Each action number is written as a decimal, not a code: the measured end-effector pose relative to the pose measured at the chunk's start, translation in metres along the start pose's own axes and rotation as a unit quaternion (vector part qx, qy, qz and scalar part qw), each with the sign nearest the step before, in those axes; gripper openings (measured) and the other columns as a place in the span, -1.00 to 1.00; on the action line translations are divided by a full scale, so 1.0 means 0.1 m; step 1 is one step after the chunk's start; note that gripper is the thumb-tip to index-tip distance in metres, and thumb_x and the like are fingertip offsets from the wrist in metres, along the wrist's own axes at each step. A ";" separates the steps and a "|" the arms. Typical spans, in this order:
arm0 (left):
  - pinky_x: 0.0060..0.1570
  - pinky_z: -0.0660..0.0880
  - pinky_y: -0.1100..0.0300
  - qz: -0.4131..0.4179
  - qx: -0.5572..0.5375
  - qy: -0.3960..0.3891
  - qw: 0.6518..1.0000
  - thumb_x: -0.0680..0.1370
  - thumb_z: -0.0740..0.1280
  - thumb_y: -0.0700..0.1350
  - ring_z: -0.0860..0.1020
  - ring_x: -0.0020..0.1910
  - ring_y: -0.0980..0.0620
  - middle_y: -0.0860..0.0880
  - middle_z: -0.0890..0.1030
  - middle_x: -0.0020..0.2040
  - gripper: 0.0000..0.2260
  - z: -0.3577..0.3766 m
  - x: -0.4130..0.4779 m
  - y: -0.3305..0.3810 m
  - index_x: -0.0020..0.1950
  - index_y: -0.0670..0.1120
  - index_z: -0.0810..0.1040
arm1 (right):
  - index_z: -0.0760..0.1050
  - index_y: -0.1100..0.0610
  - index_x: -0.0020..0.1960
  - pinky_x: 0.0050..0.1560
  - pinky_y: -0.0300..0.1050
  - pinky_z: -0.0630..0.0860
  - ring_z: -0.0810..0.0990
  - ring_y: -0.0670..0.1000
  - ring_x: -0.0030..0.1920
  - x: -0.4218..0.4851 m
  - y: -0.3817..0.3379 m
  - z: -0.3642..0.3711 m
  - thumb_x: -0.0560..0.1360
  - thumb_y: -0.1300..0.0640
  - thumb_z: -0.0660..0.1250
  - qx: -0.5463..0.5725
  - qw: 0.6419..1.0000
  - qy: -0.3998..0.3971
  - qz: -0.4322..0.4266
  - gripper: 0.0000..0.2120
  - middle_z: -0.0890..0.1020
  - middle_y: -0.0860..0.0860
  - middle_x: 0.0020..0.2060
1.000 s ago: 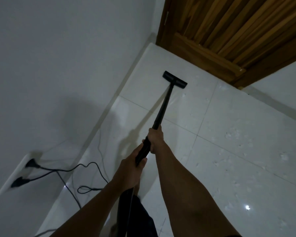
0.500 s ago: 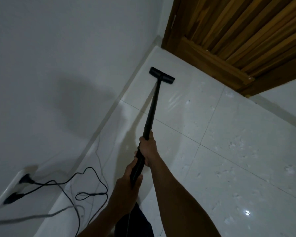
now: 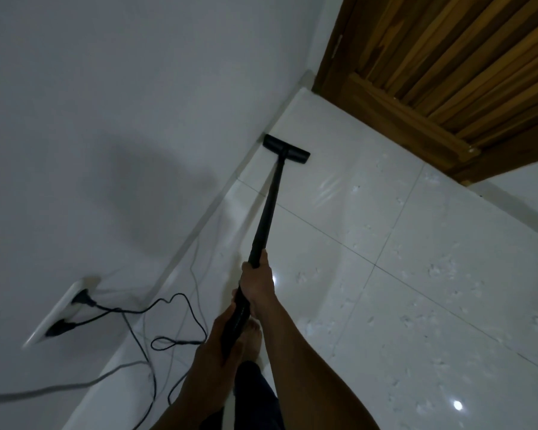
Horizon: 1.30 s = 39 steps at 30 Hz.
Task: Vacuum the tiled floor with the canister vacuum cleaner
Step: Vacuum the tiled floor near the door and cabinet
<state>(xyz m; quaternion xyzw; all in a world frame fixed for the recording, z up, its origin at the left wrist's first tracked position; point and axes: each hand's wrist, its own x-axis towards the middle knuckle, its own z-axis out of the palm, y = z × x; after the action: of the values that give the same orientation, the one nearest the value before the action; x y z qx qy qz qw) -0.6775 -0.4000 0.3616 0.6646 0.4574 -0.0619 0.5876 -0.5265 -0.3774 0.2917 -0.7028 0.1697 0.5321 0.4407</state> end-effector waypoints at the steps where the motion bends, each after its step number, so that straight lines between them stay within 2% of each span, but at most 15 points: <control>1: -0.29 0.51 0.26 0.004 0.006 -0.001 1.000 0.62 0.23 0.11 0.63 -0.26 -0.02 -0.06 0.66 0.06 -0.51 -0.02 0.02 0.01 0.53 0.19 0.18 | -0.03 -0.20 0.61 -0.43 -0.13 0.54 0.47 0.01 -0.45 0.01 -0.03 0.01 0.66 0.12 0.16 0.003 1.000 0.001 0.003 -0.37 0.52 0.11 -0.15; 3: -0.40 0.46 0.34 0.018 0.016 -0.005 1.000 0.62 0.22 0.10 0.57 -0.43 0.17 -0.01 0.64 -0.13 -0.51 -0.07 0.16 0.07 0.53 0.23 0.16 | -0.03 -0.21 0.61 -0.43 -0.12 0.55 0.48 0.03 -0.42 0.11 -0.19 0.02 0.66 0.12 0.16 0.013 1.000 0.005 0.003 -0.37 0.52 0.13 -0.05; 5: -0.43 0.48 0.33 0.041 0.028 -0.015 0.999 0.65 0.22 0.02 0.56 -0.47 0.23 0.08 0.59 -0.21 -0.50 -0.10 0.41 0.19 0.55 0.24 0.14 | 0.01 -0.19 0.61 -0.40 -0.10 0.56 0.48 0.05 -0.37 0.28 -0.43 -0.01 0.65 0.15 0.16 0.027 1.000 0.009 -0.006 -0.38 0.50 0.12 -0.01; 7: -0.46 0.49 0.31 0.066 0.041 -0.018 0.997 0.66 0.22 -0.03 0.55 -0.50 0.21 0.09 0.56 -0.30 -0.49 -0.12 0.69 0.30 0.56 0.24 0.11 | 0.06 -0.18 0.59 -0.39 -0.09 0.57 0.47 0.06 -0.32 0.45 -0.69 -0.04 0.64 0.18 0.15 0.036 0.999 0.011 -0.015 -0.40 0.49 0.12 0.00; 10: -0.49 0.53 0.22 0.073 0.037 -0.021 0.996 0.66 0.21 -0.03 0.52 -0.56 0.06 -0.03 0.55 -0.39 -0.47 -0.10 1.06 0.37 0.57 0.24 0.08 | 0.09 -0.17 0.58 -0.40 -0.09 0.56 0.47 0.06 -0.31 0.71 -0.94 -0.06 0.64 0.20 0.13 0.034 0.999 0.017 -0.019 -0.41 0.48 0.13 0.02; 13: -0.46 0.57 0.16 0.068 0.033 -0.031 0.997 0.66 0.21 -0.02 0.56 -0.52 0.00 -0.01 0.60 -0.27 -0.47 -0.03 1.35 0.33 0.56 0.29 0.07 | 0.08 -0.20 0.58 -0.41 -0.10 0.57 0.48 0.06 -0.31 0.97 -1.03 -0.09 0.64 0.20 0.12 0.027 0.999 0.029 -0.021 -0.41 0.48 0.13 0.01; 17: -0.40 0.52 0.27 0.070 0.050 -0.039 0.996 0.67 0.20 0.00 0.59 -0.44 0.20 -0.04 0.64 0.09 -0.47 0.07 1.72 0.33 0.58 0.24 0.06 | 0.14 -0.24 0.54 -0.40 -0.11 0.57 0.46 0.05 -0.31 1.31 -1.16 -0.16 0.63 0.20 0.12 0.046 0.998 0.037 -0.024 -0.43 0.48 0.11 -0.04; 19: -0.40 0.51 0.32 0.083 0.053 -0.046 0.994 0.67 0.20 -0.01 0.58 -0.43 0.22 -0.07 0.63 0.16 -0.46 0.10 1.89 0.35 0.59 0.18 0.05 | 0.21 -0.20 0.50 -0.41 -0.11 0.56 0.46 0.05 -0.35 1.44 -1.26 -0.21 0.63 0.19 0.11 0.052 0.998 0.037 -0.026 -0.49 0.48 0.11 -0.10; 23: -0.39 0.48 0.37 0.118 0.058 -0.059 0.990 0.66 0.22 -0.03 0.57 -0.39 0.30 -0.16 0.62 0.16 -0.42 0.19 2.15 0.44 0.61 0.14 0.02 | 0.32 -0.08 0.40 -0.42 -0.08 0.55 0.47 0.08 -0.38 1.60 -1.49 -0.35 0.62 0.17 0.12 0.050 0.998 0.040 -0.021 -0.63 0.46 0.13 -0.22; 28: -0.32 0.44 0.35 0.097 0.081 -0.062 0.990 0.66 0.21 0.00 0.51 -0.40 0.23 -0.15 0.62 0.16 -0.40 0.25 2.31 0.66 0.61 0.17 -0.05 | 0.37 0.05 0.28 -0.40 -0.07 0.56 0.48 0.12 -0.28 1.68 -1.76 -0.49 0.63 0.17 0.12 0.049 0.998 0.038 -0.016 -0.76 0.45 0.14 -0.23; 32: -0.23 0.48 0.29 0.102 0.087 -0.075 0.988 0.66 0.21 -0.01 0.50 -0.40 0.23 -0.16 0.62 0.16 -0.40 0.29 2.31 0.73 0.61 0.17 -0.04 | 0.38 0.14 0.26 -0.41 -0.08 0.54 0.47 0.09 -0.39 1.69 -1.76 -0.57 0.63 0.14 0.18 0.056 0.997 0.052 -0.009 -0.77 0.46 0.13 -0.30; 34: -0.22 0.52 0.23 0.093 0.084 -0.079 0.989 0.66 0.22 0.00 0.53 -0.39 0.21 -0.12 0.63 0.16 -0.41 0.33 2.32 0.72 0.59 0.21 -0.01 | 0.42 0.22 0.26 -0.43 -0.10 0.53 0.49 0.08 -0.45 1.72 -1.68 -0.62 0.60 0.09 0.25 0.068 0.995 0.076 0.005 -0.71 0.50 0.13 -0.31; 36: -0.17 0.56 0.15 0.081 0.084 -0.091 0.989 0.66 0.23 0.01 0.54 -0.36 0.20 -0.08 0.62 0.19 -0.42 0.38 2.29 0.70 0.58 0.23 0.01 | 0.47 0.27 0.25 -0.43 -0.10 0.53 0.51 0.08 -0.48 1.72 -1.57 -0.69 0.58 0.05 0.28 0.074 0.992 0.101 0.015 -0.65 0.52 0.14 -0.30; 39: -0.15 0.59 0.16 0.067 0.065 -0.092 0.991 0.65 0.25 -0.02 0.57 -0.29 0.17 -0.03 0.59 0.24 -0.43 0.48 2.18 0.69 0.57 0.25 0.06 | 0.47 0.27 0.22 -0.43 -0.11 0.54 0.50 0.07 -0.47 1.63 -1.51 -0.82 0.61 0.01 0.28 0.092 0.992 0.089 0.020 -0.65 0.49 0.11 -0.33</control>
<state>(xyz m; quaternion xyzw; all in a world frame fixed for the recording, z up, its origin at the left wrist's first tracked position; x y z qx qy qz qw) -0.4829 -0.3159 0.2620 0.7223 0.3503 -0.1129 0.5855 -0.3088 -0.3220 0.2153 -0.7006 0.2699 0.4582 0.4758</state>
